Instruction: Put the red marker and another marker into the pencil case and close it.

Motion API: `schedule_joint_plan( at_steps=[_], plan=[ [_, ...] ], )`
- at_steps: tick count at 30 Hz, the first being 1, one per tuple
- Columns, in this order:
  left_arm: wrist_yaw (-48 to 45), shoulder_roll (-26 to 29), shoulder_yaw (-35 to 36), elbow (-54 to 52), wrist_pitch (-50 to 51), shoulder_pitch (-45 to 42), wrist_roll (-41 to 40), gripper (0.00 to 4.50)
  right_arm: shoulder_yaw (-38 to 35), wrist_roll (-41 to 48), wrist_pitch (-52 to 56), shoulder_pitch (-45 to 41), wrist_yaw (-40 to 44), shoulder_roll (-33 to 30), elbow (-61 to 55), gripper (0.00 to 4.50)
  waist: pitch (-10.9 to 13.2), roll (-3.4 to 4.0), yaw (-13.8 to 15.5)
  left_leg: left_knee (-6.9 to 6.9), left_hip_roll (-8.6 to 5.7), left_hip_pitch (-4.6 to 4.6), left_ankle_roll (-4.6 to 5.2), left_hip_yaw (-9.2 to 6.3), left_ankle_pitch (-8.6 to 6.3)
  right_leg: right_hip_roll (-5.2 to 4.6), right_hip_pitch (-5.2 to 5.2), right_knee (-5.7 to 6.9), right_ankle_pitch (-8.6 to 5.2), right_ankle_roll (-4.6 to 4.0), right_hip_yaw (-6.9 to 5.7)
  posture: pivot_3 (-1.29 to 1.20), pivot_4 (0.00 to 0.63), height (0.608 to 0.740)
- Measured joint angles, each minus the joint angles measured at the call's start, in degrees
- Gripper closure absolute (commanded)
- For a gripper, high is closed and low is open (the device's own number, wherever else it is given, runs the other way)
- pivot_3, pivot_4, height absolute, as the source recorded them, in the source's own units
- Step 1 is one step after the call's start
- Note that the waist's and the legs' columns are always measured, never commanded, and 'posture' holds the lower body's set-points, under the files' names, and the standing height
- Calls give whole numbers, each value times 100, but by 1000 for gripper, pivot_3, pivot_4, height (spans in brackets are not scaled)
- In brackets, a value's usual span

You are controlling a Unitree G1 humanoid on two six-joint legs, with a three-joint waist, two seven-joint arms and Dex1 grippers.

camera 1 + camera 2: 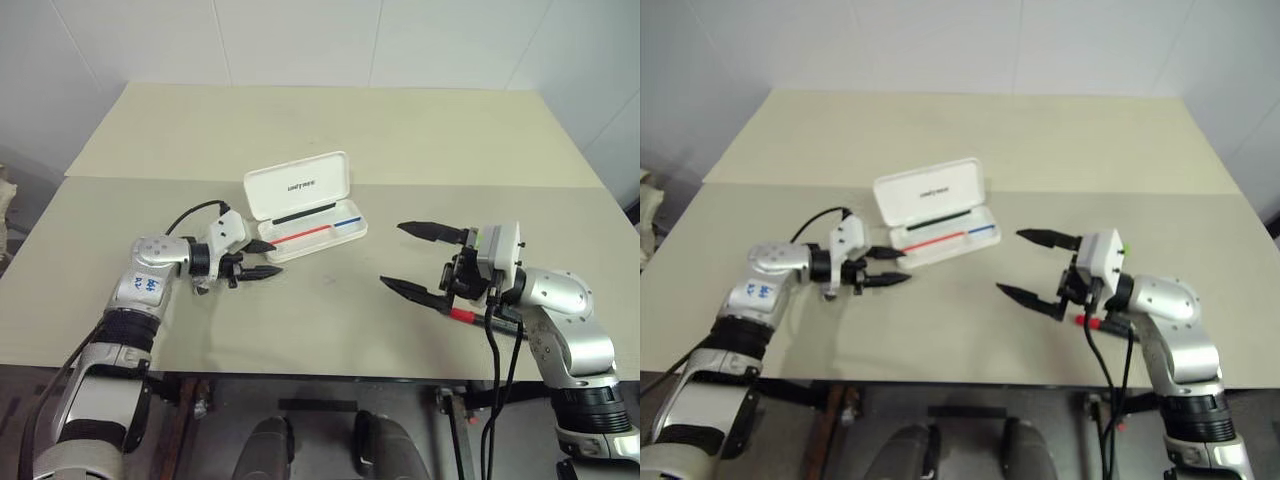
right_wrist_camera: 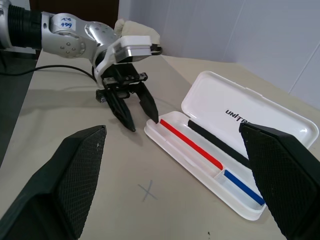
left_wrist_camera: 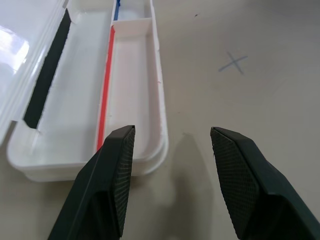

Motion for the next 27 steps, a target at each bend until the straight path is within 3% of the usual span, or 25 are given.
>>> schedule_joint_plan(
  at_steps=[18,21,27],
  plan=[
    [-313,-306,-563,240,623,-635,549,2046,3,154,239,-94,56,-72,-345,0,0,-1,-11,2,2,-2,1,4,0,4,-4,1,2,2,7,0,150,740],
    [-317,-306,-578,252,772,-700,602,2579,1,164,279,-134,56,-95,-355,0,0,-1,-16,1,3,-2,1,4,0,6,-4,1,2,2,7,0,150,740],
    [-302,-261,-576,379,739,-800,733,4478,0,169,297,-183,55,-98,-415,0,0,0,-14,-1,3,-2,3,7,-2,6,-5,2,2,2,9,0,150,740]
  ],
)
